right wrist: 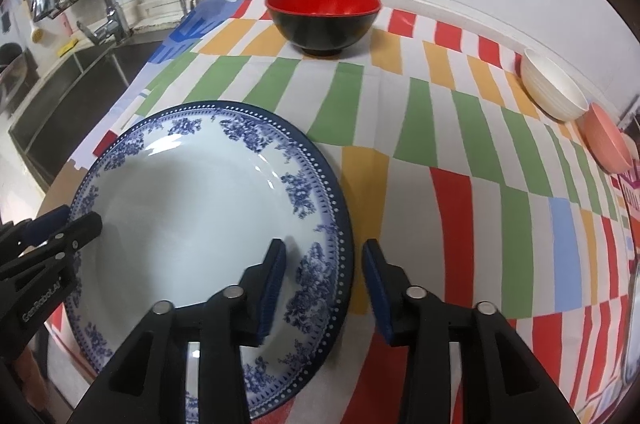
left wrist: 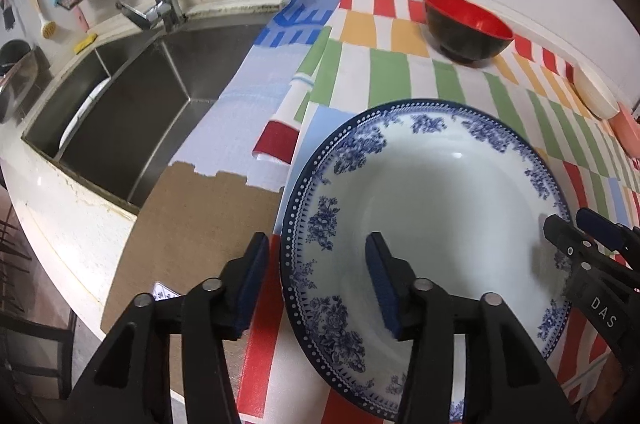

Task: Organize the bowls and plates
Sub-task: 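Lower the blue-rimmed plate onto the green plate, then open both grippers and lift them away from the stacked plates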

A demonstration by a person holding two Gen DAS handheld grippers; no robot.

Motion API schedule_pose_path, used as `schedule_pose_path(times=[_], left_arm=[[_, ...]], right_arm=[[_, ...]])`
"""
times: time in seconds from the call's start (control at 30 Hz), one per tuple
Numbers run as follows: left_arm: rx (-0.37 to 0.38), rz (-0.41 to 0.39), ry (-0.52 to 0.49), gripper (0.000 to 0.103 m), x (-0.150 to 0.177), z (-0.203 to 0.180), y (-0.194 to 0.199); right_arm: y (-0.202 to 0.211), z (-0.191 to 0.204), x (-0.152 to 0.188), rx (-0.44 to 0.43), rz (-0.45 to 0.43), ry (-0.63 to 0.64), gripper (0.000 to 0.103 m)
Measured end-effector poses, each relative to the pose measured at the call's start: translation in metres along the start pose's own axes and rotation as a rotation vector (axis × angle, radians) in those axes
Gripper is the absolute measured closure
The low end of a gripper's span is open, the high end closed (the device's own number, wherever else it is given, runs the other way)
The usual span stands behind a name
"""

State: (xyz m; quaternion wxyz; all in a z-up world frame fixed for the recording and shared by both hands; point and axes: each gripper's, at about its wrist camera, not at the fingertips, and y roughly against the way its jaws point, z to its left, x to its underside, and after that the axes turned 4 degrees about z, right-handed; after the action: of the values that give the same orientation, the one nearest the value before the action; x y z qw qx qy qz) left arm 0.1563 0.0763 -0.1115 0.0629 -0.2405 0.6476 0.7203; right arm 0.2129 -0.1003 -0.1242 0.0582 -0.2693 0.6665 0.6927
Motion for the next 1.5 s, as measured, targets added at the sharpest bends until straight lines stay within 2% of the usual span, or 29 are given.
schedule_pose_path(times=[0.23, 0.33, 0.5, 0.57, 0.8, 1.13, 1.5], left_arm=[[0.027, -0.083, -0.062, 0.042, 0.002, -0.007, 0.031], [0.062, -0.119, -0.104, 0.038, 0.003, -0.012, 0.047], [0.114, -0.186, -0.169, 0.033, 0.007, -0.021, 0.073], [0.139, -0.213, -0.206, 0.033, 0.008, -0.026, 0.083], [0.233, -0.292, -0.324, 0.03, 0.018, -0.053, 0.114], [0.363, -0.345, -0.479, 0.03, 0.033, -0.127, 0.149], [0.472, -0.337, -0.599, 0.03, 0.048, -0.234, 0.165]], right_arm=[[0.029, -0.008, 0.01, 0.002, -0.06, -0.061, 0.055], [0.046, -0.013, 0.019, 0.009, -0.093, -0.094, 0.049], [0.079, -0.02, 0.034, 0.065, -0.158, -0.144, 0.047], [0.095, -0.023, 0.041, 0.096, -0.191, -0.174, 0.041], [0.138, -0.043, 0.072, 0.189, -0.243, -0.276, 0.04], [0.181, -0.093, 0.119, 0.288, -0.291, -0.442, 0.04], [0.214, -0.175, 0.163, 0.417, -0.32, -0.553, 0.04]])
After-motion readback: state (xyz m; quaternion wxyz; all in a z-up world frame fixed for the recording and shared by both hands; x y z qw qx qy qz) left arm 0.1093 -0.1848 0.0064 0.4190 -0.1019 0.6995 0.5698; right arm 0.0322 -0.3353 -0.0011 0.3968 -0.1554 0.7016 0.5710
